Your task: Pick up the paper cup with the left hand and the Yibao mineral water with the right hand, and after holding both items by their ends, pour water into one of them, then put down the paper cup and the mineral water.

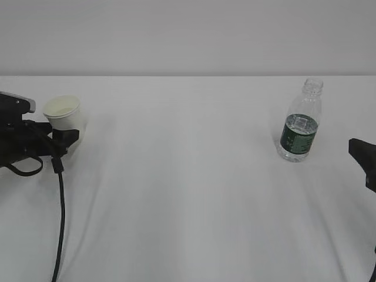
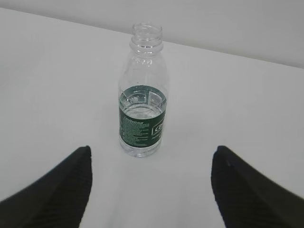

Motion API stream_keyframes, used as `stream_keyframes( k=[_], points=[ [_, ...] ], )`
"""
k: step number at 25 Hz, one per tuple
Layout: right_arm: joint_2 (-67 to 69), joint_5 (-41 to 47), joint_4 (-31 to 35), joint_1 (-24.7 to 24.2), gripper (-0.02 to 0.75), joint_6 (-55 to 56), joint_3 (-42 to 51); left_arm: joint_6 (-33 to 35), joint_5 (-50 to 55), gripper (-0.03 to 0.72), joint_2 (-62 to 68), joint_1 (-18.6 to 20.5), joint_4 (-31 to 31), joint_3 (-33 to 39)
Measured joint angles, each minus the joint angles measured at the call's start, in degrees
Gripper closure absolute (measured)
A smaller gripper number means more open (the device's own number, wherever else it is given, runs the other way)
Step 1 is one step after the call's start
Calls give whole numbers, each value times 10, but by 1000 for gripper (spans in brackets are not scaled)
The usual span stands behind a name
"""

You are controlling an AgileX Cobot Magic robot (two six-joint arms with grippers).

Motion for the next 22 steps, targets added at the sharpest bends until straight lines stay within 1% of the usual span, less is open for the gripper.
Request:
stream_keyframes(
  k=[8, 22],
  points=[
    [0, 0, -1, 0, 146, 0, 0, -8, 33, 127, -5, 0, 5, 2],
    [0, 1, -2, 0, 146, 1, 0, -11, 119, 126, -74, 0, 9, 4]
  ],
)
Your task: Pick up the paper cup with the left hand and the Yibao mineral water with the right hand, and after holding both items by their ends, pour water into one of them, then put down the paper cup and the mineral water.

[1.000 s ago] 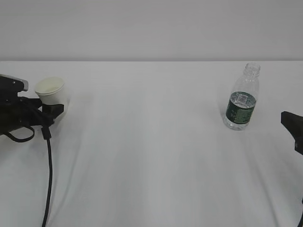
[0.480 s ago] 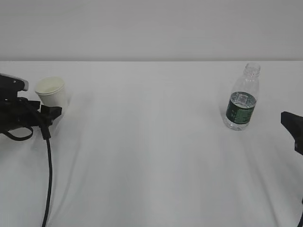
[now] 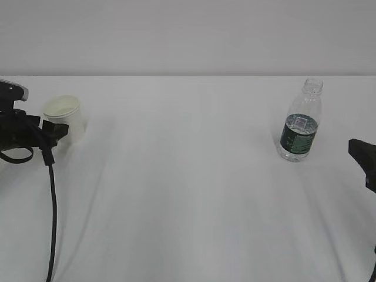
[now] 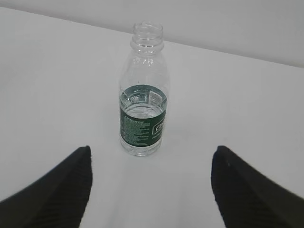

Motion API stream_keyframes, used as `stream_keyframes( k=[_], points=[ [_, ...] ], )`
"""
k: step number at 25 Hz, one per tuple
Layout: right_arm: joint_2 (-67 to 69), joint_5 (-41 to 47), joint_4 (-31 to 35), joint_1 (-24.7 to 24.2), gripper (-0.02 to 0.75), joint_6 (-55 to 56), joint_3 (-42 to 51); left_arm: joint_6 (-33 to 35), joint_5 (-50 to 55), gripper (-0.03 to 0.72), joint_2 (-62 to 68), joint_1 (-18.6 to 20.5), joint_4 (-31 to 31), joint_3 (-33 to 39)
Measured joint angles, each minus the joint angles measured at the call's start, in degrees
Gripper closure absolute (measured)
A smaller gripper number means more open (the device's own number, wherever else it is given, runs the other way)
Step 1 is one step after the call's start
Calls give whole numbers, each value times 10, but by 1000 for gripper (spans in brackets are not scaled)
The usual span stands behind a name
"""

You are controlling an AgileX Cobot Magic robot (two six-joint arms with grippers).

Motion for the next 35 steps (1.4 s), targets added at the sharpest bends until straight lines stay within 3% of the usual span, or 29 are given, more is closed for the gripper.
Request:
stream_keyframes(
  k=[13, 35],
  points=[
    [0, 0, 0, 0, 146, 1, 0, -72, 43, 126, -15, 0, 41, 0],
    [0, 1, 0, 0, 146, 11, 0, -98, 165, 126, -116, 0, 46, 1]
  ],
)
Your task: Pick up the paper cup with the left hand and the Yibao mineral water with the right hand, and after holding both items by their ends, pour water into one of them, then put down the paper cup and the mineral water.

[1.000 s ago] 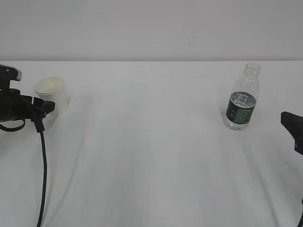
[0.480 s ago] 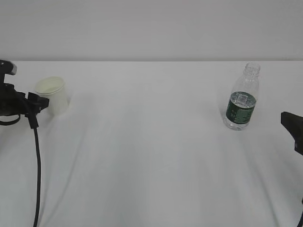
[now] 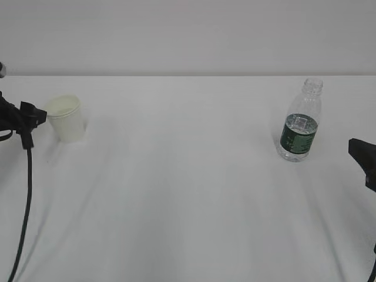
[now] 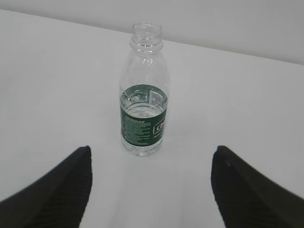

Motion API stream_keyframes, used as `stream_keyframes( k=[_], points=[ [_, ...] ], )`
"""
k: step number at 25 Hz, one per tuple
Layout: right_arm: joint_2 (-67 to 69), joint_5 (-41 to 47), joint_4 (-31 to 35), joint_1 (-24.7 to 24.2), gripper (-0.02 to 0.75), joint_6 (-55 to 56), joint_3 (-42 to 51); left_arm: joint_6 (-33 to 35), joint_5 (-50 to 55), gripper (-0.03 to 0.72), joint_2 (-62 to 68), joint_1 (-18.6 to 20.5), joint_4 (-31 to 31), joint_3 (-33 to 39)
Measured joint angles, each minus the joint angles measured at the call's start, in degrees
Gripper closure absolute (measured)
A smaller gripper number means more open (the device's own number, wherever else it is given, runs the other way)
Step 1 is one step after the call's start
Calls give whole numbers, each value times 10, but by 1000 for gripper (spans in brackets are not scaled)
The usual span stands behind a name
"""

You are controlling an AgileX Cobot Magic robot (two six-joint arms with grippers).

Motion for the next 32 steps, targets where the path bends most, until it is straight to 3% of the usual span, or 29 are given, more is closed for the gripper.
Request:
stream_keyframes(
  k=[14, 24, 32],
  points=[
    [-11, 1, -6, 0, 146, 15, -2, -7, 85, 132, -98, -32, 0, 1],
    [-62, 86, -8, 0, 146, 17, -38, -19, 103, 139, -170, -33, -13, 4],
    [-129, 166, -10, 0, 147, 17, -65, -23, 168, 139, -247, -33, -65, 4]
  ],
)
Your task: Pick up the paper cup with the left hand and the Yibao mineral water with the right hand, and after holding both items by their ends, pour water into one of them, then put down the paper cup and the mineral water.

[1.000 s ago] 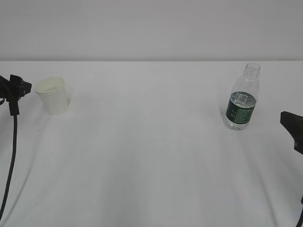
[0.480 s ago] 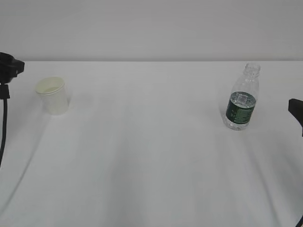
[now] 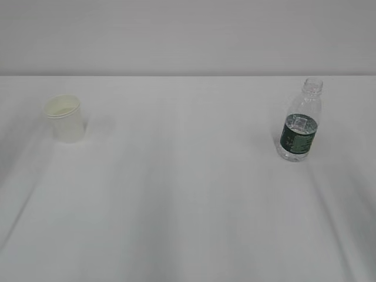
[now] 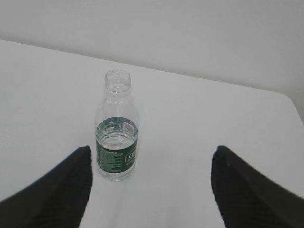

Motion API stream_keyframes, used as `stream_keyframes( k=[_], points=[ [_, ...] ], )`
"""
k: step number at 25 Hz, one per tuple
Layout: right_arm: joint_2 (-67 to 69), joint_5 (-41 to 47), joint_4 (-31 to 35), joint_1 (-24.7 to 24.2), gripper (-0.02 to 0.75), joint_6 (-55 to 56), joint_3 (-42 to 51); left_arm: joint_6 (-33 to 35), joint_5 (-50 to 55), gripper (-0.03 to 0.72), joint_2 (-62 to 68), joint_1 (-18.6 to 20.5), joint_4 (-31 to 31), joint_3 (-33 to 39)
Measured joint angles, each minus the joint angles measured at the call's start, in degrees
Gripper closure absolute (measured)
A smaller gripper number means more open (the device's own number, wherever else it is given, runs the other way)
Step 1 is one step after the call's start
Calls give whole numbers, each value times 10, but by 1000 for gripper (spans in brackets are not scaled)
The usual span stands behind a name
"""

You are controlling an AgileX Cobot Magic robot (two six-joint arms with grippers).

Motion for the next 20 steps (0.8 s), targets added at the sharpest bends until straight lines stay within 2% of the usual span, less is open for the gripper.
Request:
stream_keyframes(
  k=[8, 20],
  points=[
    [-80, 69, -10, 0, 146, 0, -1, 0, 86, 143, -82, 0, -42, 0],
    [-153, 207, -19, 0, 147, 0, -46, 0, 185, 153, -210, 0, -53, 0]
  ],
)
